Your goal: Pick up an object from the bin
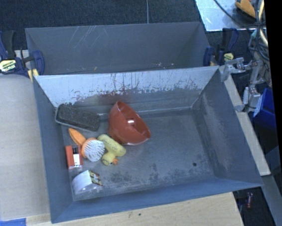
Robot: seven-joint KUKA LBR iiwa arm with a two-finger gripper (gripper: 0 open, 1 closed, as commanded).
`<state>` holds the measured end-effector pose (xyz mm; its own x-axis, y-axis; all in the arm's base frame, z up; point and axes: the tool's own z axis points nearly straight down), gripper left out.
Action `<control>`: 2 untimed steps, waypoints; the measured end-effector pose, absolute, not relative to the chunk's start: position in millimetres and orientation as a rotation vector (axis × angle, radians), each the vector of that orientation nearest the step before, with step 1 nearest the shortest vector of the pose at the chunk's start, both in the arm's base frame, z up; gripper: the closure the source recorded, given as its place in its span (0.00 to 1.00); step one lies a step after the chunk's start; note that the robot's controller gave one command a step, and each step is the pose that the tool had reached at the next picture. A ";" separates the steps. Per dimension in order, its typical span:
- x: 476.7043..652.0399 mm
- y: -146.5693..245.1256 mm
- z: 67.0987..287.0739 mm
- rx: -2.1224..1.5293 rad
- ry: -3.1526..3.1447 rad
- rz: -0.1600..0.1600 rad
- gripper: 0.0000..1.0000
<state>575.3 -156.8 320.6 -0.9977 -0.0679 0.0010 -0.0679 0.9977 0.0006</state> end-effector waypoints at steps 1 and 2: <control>605.3 -158.5 379.9 -0.152 -3.156 0.004 0.00; 581.8 -157.0 349.3 -0.088 -3.139 -0.001 0.00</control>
Offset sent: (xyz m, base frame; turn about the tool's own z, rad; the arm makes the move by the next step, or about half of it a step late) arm 0.0066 0.0002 0.0293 0.1224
